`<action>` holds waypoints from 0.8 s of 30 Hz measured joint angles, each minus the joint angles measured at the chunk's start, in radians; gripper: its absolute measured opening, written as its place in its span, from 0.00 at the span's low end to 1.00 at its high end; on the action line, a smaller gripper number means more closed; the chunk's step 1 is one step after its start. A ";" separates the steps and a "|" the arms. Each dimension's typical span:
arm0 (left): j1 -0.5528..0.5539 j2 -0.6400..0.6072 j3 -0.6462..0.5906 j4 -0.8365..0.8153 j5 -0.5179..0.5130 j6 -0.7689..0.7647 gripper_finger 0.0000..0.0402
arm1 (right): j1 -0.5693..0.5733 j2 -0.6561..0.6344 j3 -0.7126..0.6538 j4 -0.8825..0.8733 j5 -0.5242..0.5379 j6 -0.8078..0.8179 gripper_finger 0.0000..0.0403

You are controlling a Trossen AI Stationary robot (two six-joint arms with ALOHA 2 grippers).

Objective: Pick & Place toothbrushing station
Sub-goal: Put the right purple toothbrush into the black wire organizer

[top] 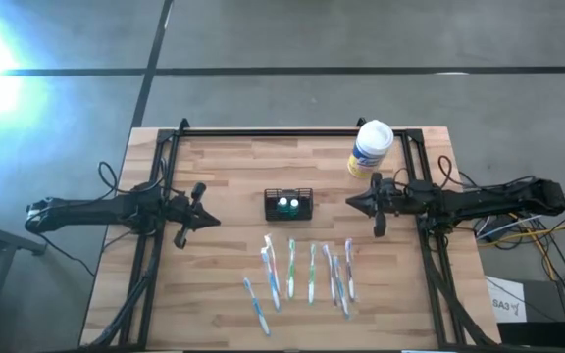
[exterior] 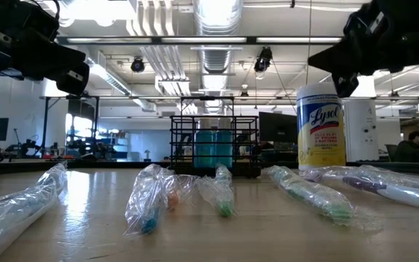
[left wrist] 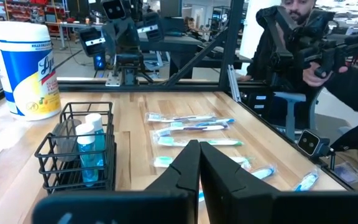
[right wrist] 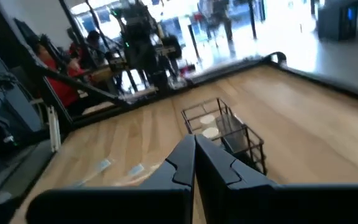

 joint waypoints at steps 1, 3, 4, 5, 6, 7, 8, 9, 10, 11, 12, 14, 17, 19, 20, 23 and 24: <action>0.000 0.000 0.000 0.000 0.000 0.000 0.03 | 0.002 0.008 0.040 -0.090 0.000 0.019 0.02; 0.000 0.000 0.000 0.000 0.000 0.005 0.03 | 0.016 0.039 0.145 -0.308 0.025 0.049 0.02; 0.000 0.000 0.000 0.000 0.000 0.008 0.03 | 0.030 0.061 0.199 -0.420 0.062 0.068 0.02; 0.000 0.000 0.000 0.000 0.000 0.009 0.03 | 0.047 0.086 0.252 -0.526 0.107 0.098 0.02; 0.000 0.000 0.000 -0.001 0.000 0.009 0.04 | 0.063 0.116 0.303 -0.623 0.149 0.133 0.02; 0.000 0.000 0.000 -0.001 0.000 0.009 0.04 | 0.079 0.146 0.356 -0.720 0.181 0.168 0.02; 0.000 0.000 0.000 -0.003 0.000 0.009 0.03 | 0.096 0.175 0.403 -0.807 0.198 0.206 0.02; 0.000 0.000 0.000 -0.008 0.000 0.009 0.03 | 0.114 0.205 0.450 -0.885 0.210 0.245 0.02; 0.000 0.000 0.000 -0.018 0.000 0.009 0.03 | 0.133 0.234 0.495 -0.956 0.218 0.286 0.02; 0.000 0.000 0.000 -0.027 0.000 0.009 0.03 | 0.155 0.261 0.534 -1.016 0.228 0.329 0.02; 0.000 0.000 0.000 -0.035 0.000 0.010 0.03 | 0.178 0.290 0.569 -1.074 0.238 0.369 0.02; 0.000 0.000 0.000 -0.051 0.000 0.010 0.03 | 0.223 0.339 0.626 -1.158 0.249 0.459 0.02; 0.000 0.000 0.000 -0.064 0.000 0.010 0.04 | 0.288 0.401 0.681 -1.247 0.259 0.613 0.02; -0.001 0.000 0.000 -0.068 0.000 0.010 0.03 | 0.330 0.438 0.697 -1.278 0.259 0.696 0.02; -0.001 0.000 0.000 -0.070 0.000 0.010 0.03 | 0.350 0.454 0.698 -1.287 0.259 0.735 0.02; -0.001 0.000 -0.001 -0.070 0.000 0.010 0.03 | 0.399 0.508 0.697 -1.289 0.250 0.828 0.06; -0.001 0.000 -0.001 -0.070 0.000 0.010 0.03 | 0.413 0.525 0.694 -1.288 0.249 0.859 0.08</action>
